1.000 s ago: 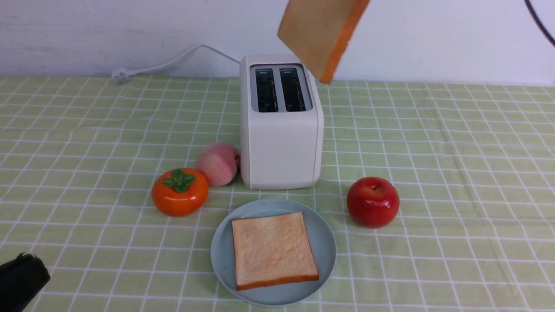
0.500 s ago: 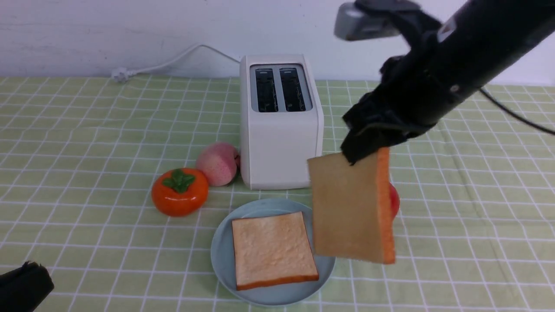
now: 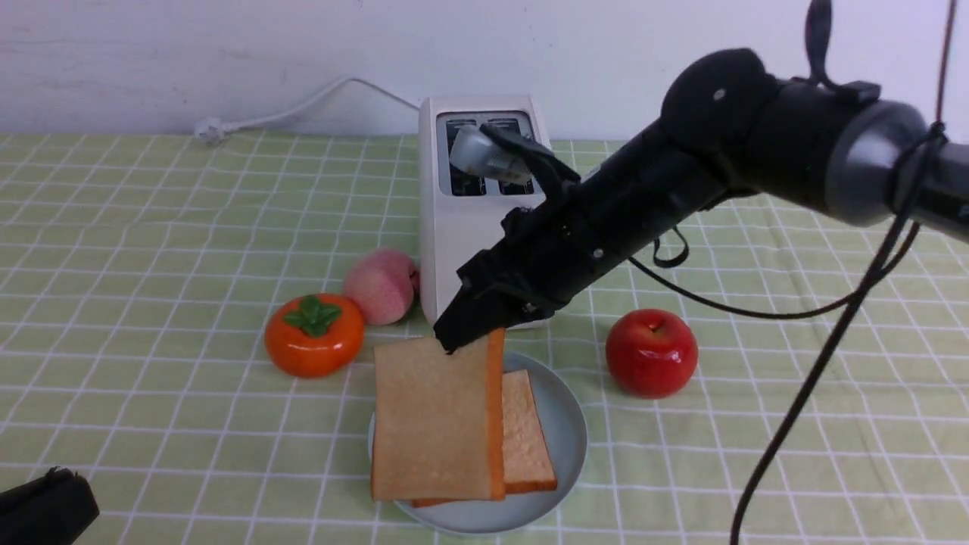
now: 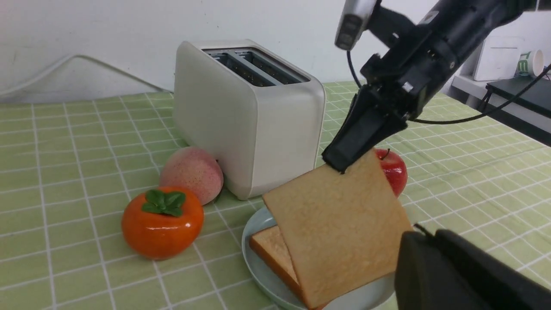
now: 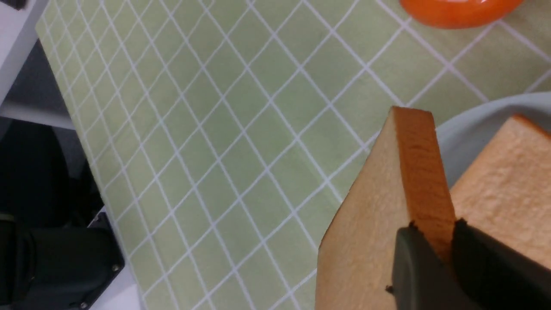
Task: Take toasted bread from bread machine on green coffee tablecloth place on plate.
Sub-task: 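Place the held slice of bread on top of the slice on the plate with the right gripper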
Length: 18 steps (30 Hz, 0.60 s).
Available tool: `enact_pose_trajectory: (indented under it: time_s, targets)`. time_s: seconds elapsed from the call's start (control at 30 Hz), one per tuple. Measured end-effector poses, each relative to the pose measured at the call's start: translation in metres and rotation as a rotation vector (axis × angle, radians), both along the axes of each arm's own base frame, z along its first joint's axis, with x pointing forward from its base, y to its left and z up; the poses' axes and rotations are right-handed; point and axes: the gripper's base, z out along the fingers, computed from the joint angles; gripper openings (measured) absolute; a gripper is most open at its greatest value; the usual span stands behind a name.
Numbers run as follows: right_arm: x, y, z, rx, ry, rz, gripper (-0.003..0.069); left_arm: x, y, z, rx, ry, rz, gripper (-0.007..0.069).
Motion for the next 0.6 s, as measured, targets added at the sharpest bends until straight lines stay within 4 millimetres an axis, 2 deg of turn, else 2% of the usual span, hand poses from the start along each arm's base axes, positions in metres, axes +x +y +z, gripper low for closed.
enact_pose_trajectory:
  time_s: [0.1,0.2,0.27,0.33,0.37,0.4,0.43,0.5,0.53,0.6]
  targets:
    - [0.008,0.002,-0.013,-0.011,-0.010,-0.029,0.0101,0.000,0.000,0.000,0.000,0.000,0.000,0.0019]
    - [0.012,0.001,-0.018,-0.035,-0.034,-0.039,0.0103,0.000,0.000,0.000,0.000,0.000,0.000,0.0021]
    - [0.013,-0.001,-0.020,-0.064,-0.060,-0.040,0.0129,0.000,0.000,0.000,0.000,0.000,0.000,0.0022]
    - [0.015,-0.003,-0.022,-0.104,-0.094,-0.035,0.0188,0.000,0.000,0.000,0.000,0.000,0.000,0.0024]
    - [0.015,-0.003,-0.022,-0.104,-0.095,-0.036,0.0188,0.000,0.000,0.000,0.000,0.000,0.000,0.0025]
    - [0.016,-0.005,-0.024,-0.136,-0.115,-0.026,0.0250,0.000,0.000,0.000,0.000,0.000,0.000,0.0026]
    - [0.016,-0.006,-0.024,-0.144,-0.120,-0.023,0.0267,0.000,0.000,0.000,0.000,0.000,0.000,0.0027]
    - [0.016,-0.009,-0.023,-0.186,-0.152,-0.008,0.0368,0.000,0.000,0.000,0.000,0.000,0.000,0.0029]
    - [0.016,-0.010,-0.022,-0.185,-0.154,-0.008,0.0376,0.000,0.000,0.000,0.000,0.000,0.000,0.0029]
    - [0.011,-0.016,-0.005,-0.219,-0.208,-0.007,0.0454,0.000,0.000,0.000,0.000,0.000,0.000,0.0031]
